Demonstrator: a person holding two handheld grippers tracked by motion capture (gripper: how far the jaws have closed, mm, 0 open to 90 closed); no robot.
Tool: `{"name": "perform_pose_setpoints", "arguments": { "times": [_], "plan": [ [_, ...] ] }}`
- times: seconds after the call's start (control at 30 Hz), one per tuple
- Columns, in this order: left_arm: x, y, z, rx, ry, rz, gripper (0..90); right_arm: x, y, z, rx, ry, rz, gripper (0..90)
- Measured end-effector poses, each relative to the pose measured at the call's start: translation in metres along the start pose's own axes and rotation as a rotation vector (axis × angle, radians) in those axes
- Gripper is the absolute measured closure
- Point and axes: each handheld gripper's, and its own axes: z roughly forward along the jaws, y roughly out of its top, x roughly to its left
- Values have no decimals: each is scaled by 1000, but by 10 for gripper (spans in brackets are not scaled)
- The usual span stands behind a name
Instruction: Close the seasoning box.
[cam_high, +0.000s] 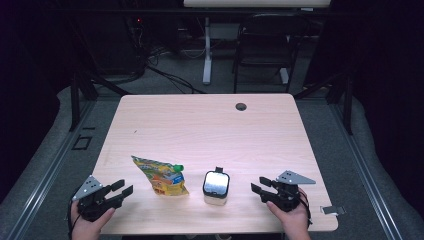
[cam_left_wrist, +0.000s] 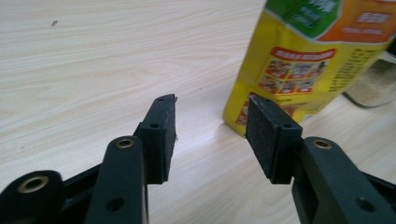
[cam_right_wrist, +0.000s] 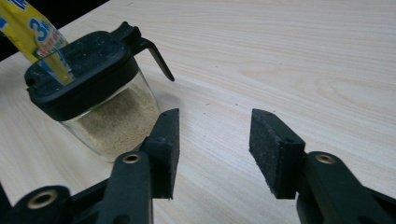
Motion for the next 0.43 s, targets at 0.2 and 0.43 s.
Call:
{"name": "perform_pose_setpoints", "arguments": {
  "times": [0.2,0.43],
  "plan": [
    [6,-3,4,13,23,-40,503,-1,-5,5,31,-25,-9,512],
    [6,-3,7,20,18,-38,505,-1,-6,7,39,-30,-4,501]
  ]
}}
